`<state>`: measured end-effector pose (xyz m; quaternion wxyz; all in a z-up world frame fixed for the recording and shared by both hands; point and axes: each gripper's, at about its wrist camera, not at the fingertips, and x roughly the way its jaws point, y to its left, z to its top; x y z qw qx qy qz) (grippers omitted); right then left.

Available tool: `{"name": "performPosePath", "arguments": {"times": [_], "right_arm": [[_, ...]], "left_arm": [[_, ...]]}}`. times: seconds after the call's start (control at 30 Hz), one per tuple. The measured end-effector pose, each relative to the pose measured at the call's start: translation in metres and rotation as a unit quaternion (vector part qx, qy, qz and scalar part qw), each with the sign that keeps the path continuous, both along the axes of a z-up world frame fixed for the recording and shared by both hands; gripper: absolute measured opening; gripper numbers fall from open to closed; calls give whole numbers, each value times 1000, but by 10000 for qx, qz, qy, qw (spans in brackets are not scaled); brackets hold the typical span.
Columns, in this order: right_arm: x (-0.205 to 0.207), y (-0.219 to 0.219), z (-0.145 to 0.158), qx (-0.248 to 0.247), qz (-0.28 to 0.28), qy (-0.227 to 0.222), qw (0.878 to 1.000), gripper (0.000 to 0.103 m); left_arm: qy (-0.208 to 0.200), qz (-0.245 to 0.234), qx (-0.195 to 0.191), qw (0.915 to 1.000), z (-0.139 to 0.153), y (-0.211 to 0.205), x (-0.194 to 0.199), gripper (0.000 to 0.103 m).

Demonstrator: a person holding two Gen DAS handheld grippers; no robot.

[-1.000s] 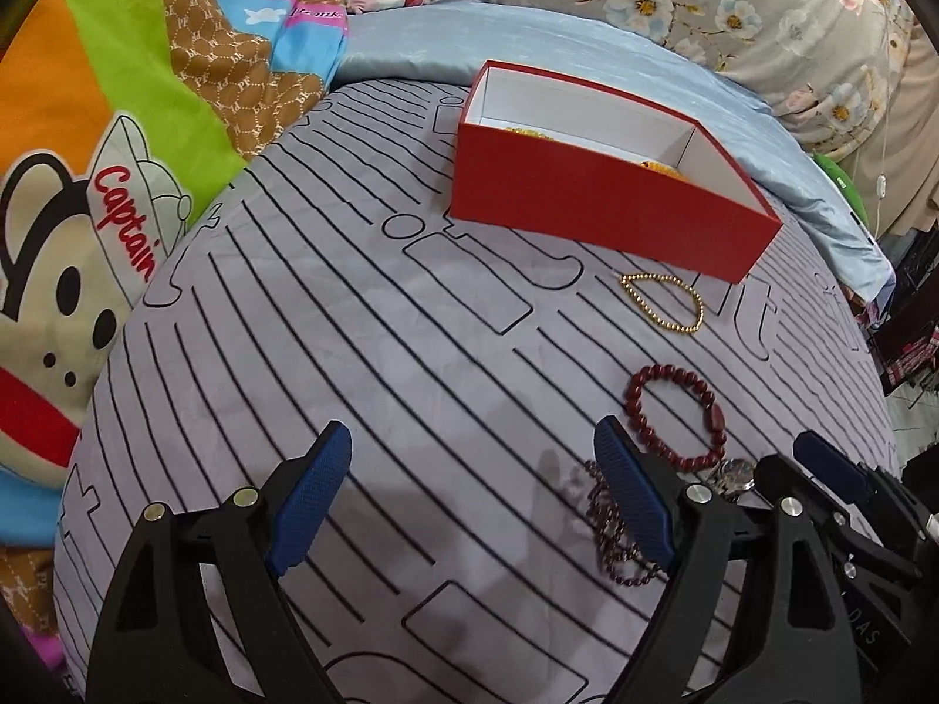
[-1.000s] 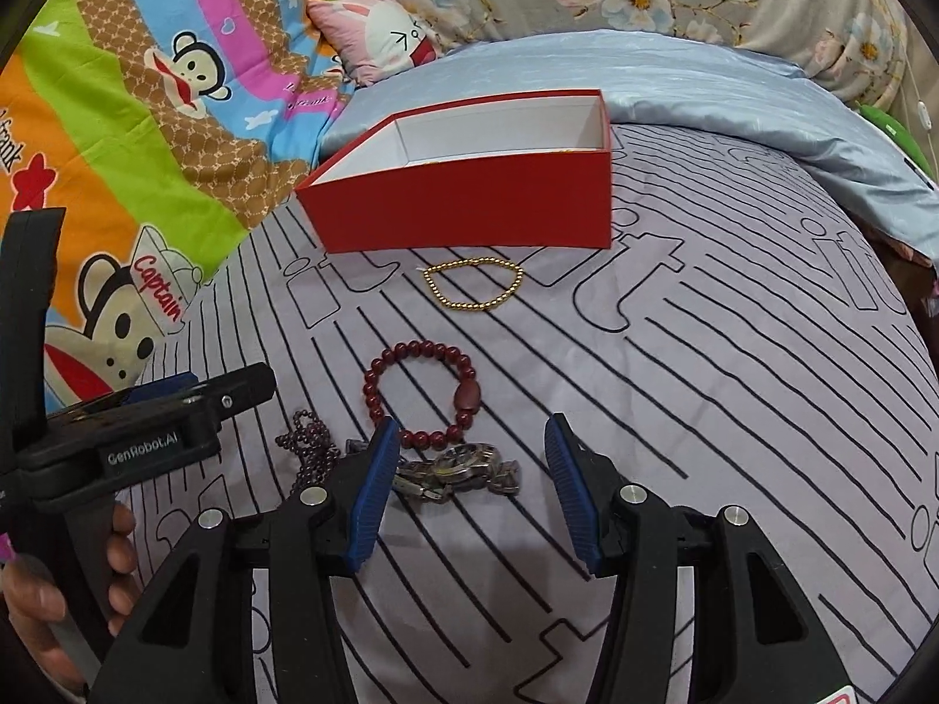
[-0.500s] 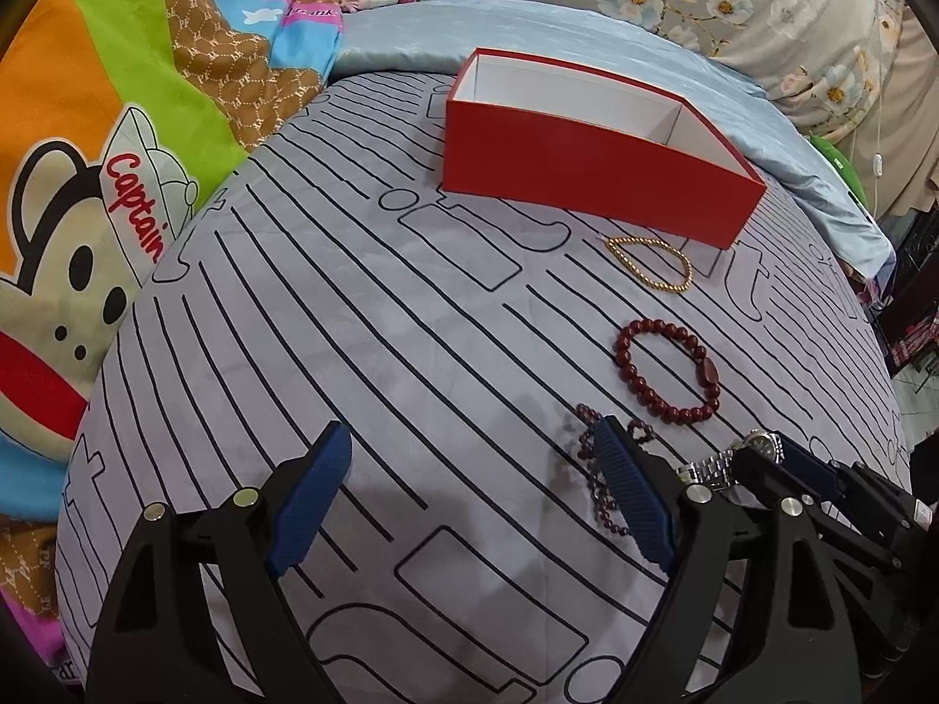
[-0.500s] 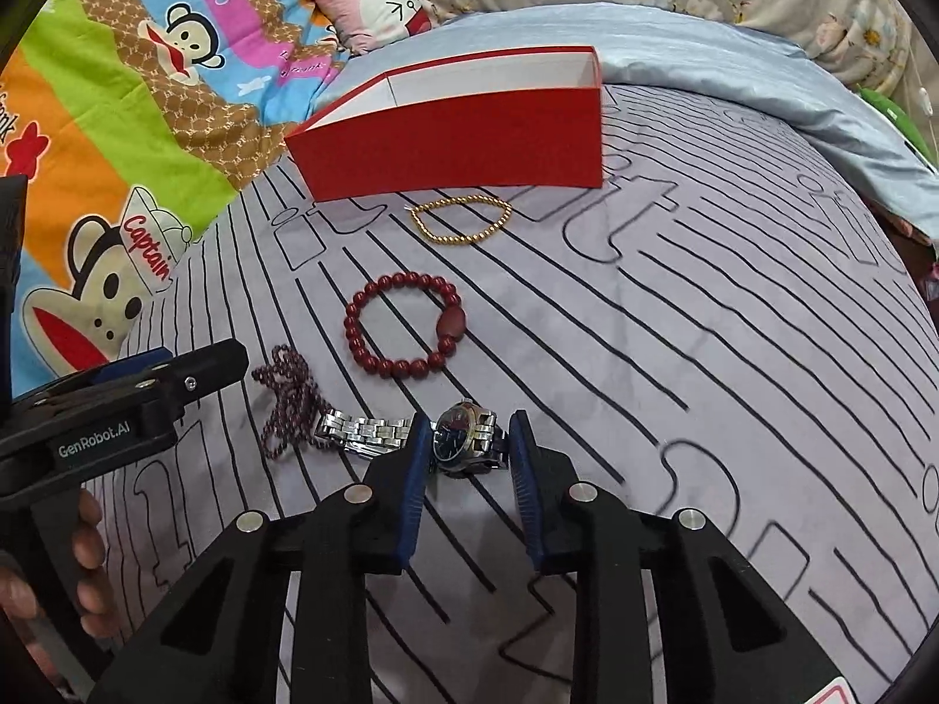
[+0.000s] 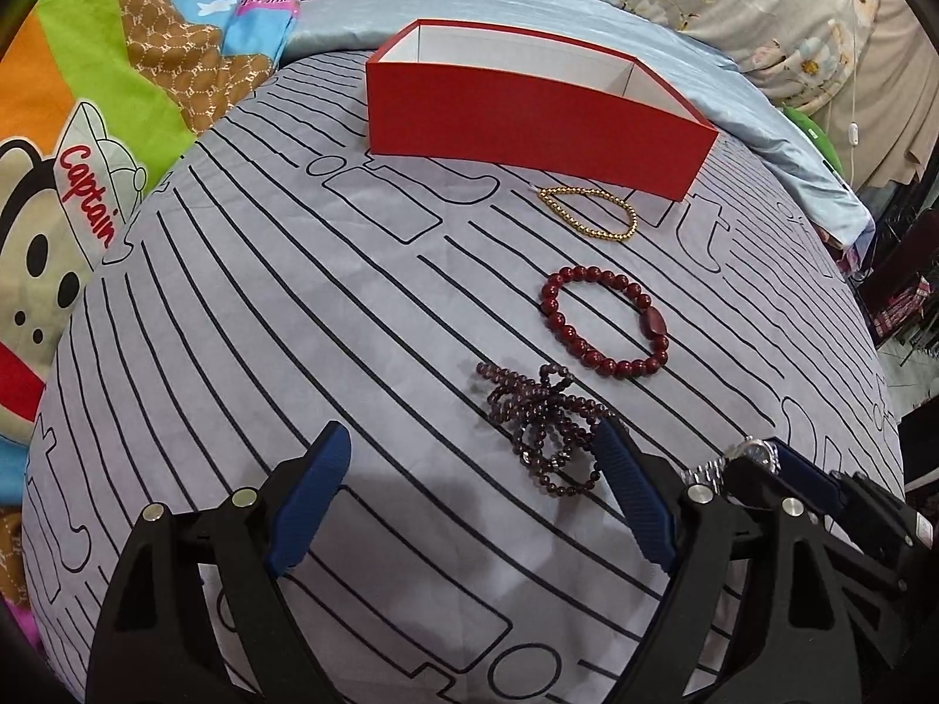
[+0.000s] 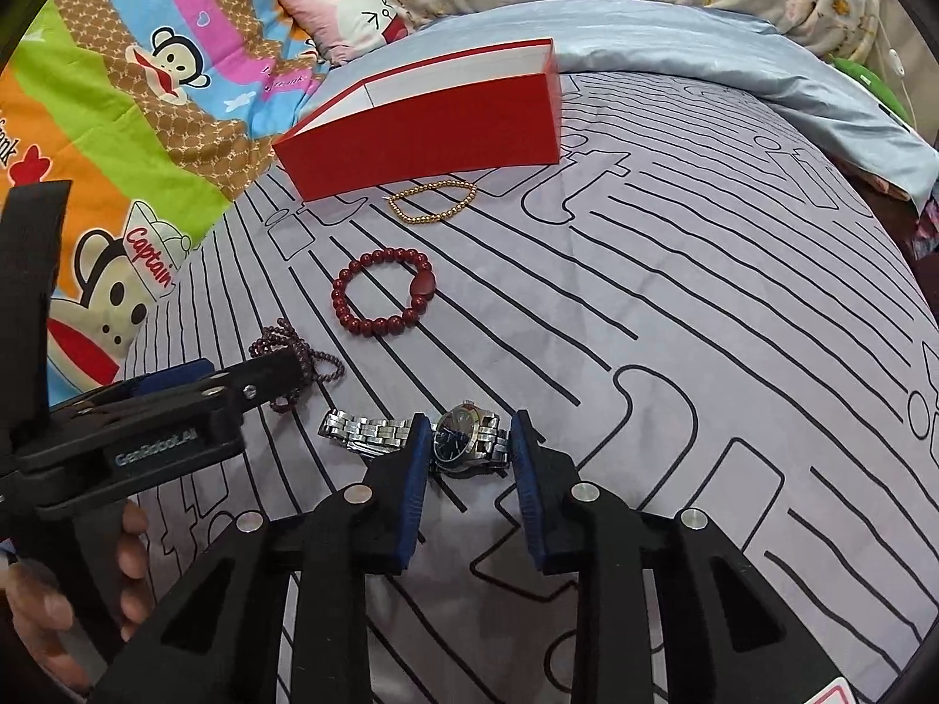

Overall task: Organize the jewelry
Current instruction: 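Grasp the dark bead strand with the left tool while the right grasps the silver watch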

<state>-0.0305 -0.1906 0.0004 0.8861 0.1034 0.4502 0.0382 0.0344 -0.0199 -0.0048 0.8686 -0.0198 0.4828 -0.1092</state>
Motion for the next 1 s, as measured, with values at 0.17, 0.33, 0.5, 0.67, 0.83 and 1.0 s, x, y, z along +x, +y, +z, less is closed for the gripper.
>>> {"name": "performPosePath", "arguments": {"times": [0.17, 0.33, 0.5, 0.67, 0.83, 1.0], "right_arm": [[-5, -5, 3, 130, -78, -7, 9999, 29], [-10, -9, 5, 152, -137, -22, 9998, 29], [-13, -10, 5, 226, -166, -17, 9996, 29], [-17, -6, 7, 288, -111, -14, 9995, 29], [-20, -1, 8, 362, -44, -2, 9993, 29], [-17, 2, 2, 392, -58, 87, 9992, 29]], "left_arm": [[-44, 56, -30, 10000, -1, -4, 6, 83], [-110, 6, -64, 9999, -1, -9, 11, 75], [-159, -132, -28, 9998, 0, -15, 11, 59], [-141, -225, -185, 9995, 1, -14, 10, 32], [-78, -166, -282, 9994, 1, -3, 10, 9], [-88, -34, -274, 9996, 1, 17, 6, 3]]}}
